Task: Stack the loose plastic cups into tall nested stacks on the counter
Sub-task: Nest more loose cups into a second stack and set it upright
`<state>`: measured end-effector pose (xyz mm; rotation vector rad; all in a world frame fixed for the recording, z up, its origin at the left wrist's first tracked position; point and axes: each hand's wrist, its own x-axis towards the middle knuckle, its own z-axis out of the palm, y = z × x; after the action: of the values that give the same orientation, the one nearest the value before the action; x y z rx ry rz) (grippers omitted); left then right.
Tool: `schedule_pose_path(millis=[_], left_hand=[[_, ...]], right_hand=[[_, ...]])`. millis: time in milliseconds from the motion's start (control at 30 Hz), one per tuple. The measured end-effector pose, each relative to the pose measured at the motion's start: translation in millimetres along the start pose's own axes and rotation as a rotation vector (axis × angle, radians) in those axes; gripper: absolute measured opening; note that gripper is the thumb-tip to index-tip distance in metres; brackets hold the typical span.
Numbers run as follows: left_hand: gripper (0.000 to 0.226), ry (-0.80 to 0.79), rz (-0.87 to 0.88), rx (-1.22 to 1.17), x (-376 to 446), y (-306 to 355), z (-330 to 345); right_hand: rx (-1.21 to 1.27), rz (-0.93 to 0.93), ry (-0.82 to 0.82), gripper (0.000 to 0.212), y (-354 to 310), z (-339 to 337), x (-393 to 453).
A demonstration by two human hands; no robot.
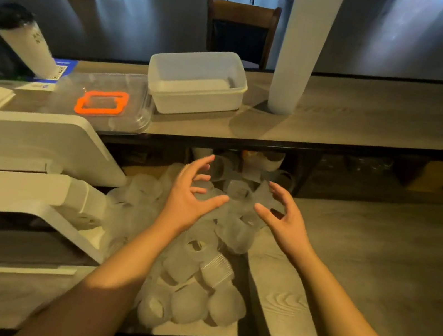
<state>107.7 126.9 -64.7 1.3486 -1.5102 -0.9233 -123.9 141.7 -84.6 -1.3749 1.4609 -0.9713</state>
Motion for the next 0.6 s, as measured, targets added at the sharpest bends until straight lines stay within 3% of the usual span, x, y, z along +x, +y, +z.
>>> schedule_pose_path(millis=[167,300,400,600], left_hand=[[0.079,-0.008,-0.078,0.083,-43.2,-36.0,-8.4],[0.086,-0.097,-0.191,0.205,-68.3,-56.0,-13.1],[0.090,-0.176,-0.157,0.375,-74.6,-68.0,-15.5],[0.104,-0.318,-0.073,0.614,-77.9,-82.3,-11.7]], right_hand=[[-0.014,0.103,-0.071,0.072,26.3,28.1,-25.9],[-0.063,0.181,-0.114,0.062,48.6,46.5,-40.6],[-0.118,0.240,-0.142,0.052,65.8,49.9,-43.9],[-0.197,0.392,-0.290,0.079,82.1,54.0,-50.4]])
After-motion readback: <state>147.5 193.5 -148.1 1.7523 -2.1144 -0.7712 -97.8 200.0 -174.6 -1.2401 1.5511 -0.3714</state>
